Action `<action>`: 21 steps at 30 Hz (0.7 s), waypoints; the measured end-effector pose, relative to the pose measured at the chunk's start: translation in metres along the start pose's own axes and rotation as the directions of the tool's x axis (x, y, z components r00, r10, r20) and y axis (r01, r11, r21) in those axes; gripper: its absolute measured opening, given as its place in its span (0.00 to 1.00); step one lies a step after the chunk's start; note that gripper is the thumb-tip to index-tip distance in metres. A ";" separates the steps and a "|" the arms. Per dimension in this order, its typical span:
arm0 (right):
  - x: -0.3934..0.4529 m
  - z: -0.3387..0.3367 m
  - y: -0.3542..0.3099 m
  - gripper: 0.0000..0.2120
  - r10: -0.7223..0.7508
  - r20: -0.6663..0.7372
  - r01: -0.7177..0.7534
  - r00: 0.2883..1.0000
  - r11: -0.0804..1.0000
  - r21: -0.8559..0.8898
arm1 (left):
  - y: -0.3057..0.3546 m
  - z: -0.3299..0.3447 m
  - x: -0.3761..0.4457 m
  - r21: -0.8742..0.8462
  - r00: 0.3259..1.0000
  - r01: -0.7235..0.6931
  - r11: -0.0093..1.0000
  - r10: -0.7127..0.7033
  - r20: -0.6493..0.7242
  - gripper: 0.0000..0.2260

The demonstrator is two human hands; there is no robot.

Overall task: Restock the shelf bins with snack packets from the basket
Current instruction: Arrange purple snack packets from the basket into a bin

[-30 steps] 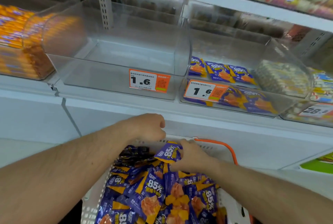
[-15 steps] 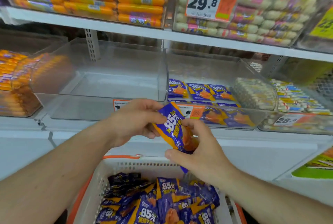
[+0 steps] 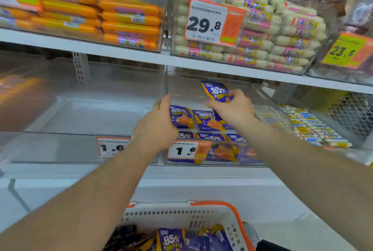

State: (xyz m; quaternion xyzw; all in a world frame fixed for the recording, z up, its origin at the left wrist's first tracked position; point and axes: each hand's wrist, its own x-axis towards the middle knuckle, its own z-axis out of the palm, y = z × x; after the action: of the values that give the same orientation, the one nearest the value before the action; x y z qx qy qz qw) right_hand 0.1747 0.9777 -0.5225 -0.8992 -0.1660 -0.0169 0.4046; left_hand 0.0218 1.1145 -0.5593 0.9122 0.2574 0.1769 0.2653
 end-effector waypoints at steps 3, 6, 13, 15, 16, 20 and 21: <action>0.038 0.023 0.004 0.44 0.061 0.045 -0.048 0.997 0.969 -0.240 | 0.000 -0.001 -0.001 0.035 0.999 0.006 0.999 -0.005 -0.039 0.36; 0.059 0.049 0.005 0.46 0.110 0.125 -0.048 0.986 0.906 -0.420 | -0.001 -0.001 -0.001 0.030 0.999 0.024 0.999 -0.023 -0.033 0.35; 0.080 0.081 0.021 0.33 0.135 0.188 -0.014 0.973 0.845 -0.535 | -0.006 0.004 0.002 0.044 0.997 0.004 0.999 -0.001 -0.073 0.35; 0.082 0.086 0.027 0.35 0.172 0.253 -0.006 0.952 0.837 -0.547 | -0.007 0.006 0.003 0.043 0.997 -0.009 0.999 0.012 -0.077 0.36; 0.083 0.086 0.028 0.34 0.188 0.284 0.000 0.940 0.833 -0.554 | -0.007 0.006 0.003 0.038 0.997 -0.009 0.999 0.012 -0.077 0.36; 0.082 0.086 0.029 0.32 0.194 0.325 0.019 0.926 0.834 -0.552 | -0.008 0.006 0.004 0.034 0.997 -0.004 0.999 0.006 -0.081 0.37; 0.082 0.086 0.030 0.32 0.192 0.329 0.021 0.924 0.837 -0.548 | -0.008 0.006 0.003 0.034 0.997 -0.007 0.999 0.009 -0.082 0.37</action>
State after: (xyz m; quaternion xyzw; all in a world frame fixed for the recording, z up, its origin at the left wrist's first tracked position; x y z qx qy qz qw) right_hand 0.2524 1.0457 -0.5880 -0.9696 -0.1866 0.1257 0.0957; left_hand 0.0242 1.1200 -0.5684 0.9095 0.2673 0.2108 0.2386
